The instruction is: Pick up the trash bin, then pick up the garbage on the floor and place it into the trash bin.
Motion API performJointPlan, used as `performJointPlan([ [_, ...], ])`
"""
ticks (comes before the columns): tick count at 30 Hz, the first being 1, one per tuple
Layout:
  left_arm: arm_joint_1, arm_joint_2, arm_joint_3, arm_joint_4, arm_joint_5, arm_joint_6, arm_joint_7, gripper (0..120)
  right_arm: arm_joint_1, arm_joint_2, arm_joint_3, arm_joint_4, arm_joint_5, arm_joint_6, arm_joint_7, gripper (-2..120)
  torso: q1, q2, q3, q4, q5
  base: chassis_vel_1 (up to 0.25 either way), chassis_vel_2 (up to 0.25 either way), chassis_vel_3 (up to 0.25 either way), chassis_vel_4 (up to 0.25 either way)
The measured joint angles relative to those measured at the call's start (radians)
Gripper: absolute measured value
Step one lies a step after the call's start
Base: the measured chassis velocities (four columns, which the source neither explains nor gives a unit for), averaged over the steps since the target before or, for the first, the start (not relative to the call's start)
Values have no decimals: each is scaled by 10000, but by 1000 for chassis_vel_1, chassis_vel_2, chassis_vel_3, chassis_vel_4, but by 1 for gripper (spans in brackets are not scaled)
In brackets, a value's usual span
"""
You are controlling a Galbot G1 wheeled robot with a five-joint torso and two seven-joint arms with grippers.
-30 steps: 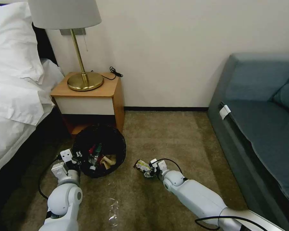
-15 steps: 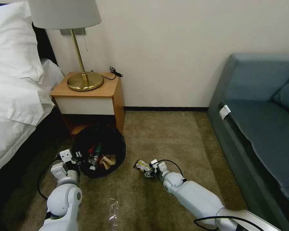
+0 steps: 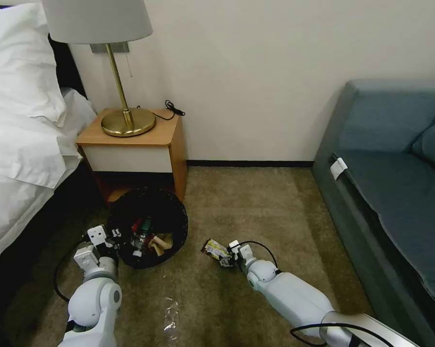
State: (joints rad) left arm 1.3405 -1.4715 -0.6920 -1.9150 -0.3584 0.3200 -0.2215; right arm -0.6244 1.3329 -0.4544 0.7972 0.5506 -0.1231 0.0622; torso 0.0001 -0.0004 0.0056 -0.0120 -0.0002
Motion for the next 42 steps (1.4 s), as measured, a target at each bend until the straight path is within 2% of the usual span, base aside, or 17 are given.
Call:
performJointPlan([
  [2,24,-8,-6,-41,3,4,-3,3,0,0,0,-23,15,51,-6,90,0,0,0,0,0,0,0,0,0],
  [5,41,-9,-19,-65,3,7,-3,3,-2,1,1,-23,33,102,-10,83,0,0,0,0,0,0,0,0,0],
  [7,55,-9,-64,-86,3,10,-4,3,-20,1,4,-21,36,130,-8,71,0,0,0,0,0,0,0,0,0],
  [8,55,-9,-64,-86,3,10,-4,3,-20,1,4,-21,36,130,-8,71,0,0,0,0,0,0,0,0,0],
  [11,61,-7,-91,-99,-9,11,-5,3,-32,4,44,-13,35,135,21,58,0,0,0,0,0,0,0,0,0],
  [12,61,-7,-91,-99,-9,11,-5,3,-32,4,44,-13,35,135,21,58,0,0,0,0,0,0,0,0,0],
  [13,56,-6,-100,-100,-13,12,-5,3,-34,5,70,-13,35,137,31,50,0,0,0,0,0,0,0,0,0],
  [14,56,-6,-100,-100,-13,12,-5,3,-34,5,70,-13,35,137,31,50,0,0,0,0,0,0,0,0,0],
  [16,37,-6,-101,-100,-21,14,-5,3,-34,6,112,-21,30,146,41,39,0,0,0,0,0,0,0,0,0],
  [17,37,-6,-101,-100,-21,14,-5,3,-34,6,112,-21,30,146,41,39,0,0,0,0,0,0,0,0,0],
  [19,15,-9,-100,-99,-24,15,-4,3,-38,-6,135,-36,16,159,43,28,0,0,0,0,1,0,0,0,0],
  [20,15,-9,-100,-99,-24,15,-4,3,-38,-6,135,-36,16,159,43,28,0,0,0,0,1,0,0,0,0],
  [24,-10,-11,-94,-65,-25,15,-5,3,-50,-13,180,-72,8,179,45,11,0,0,0,0,0,0,0,0,0],
  [26,-17,-11,-94,-56,-25,15,-5,3,-51,-13,185,-75,7,183,45,8,0,0,0,0,0,0,0,0,0],
  [27,-24,-13,-94,-44,-25,15,-5,3,-52,-13,194,-77,0,196,46,0,0,0,0,0,0,0,0,0,0],
  [42,-81,1,-73,24,-25,16,-6,3,-34,2,1041,201,-207,410,168,0,0,0,0,1,0,0,0,0,0],
])
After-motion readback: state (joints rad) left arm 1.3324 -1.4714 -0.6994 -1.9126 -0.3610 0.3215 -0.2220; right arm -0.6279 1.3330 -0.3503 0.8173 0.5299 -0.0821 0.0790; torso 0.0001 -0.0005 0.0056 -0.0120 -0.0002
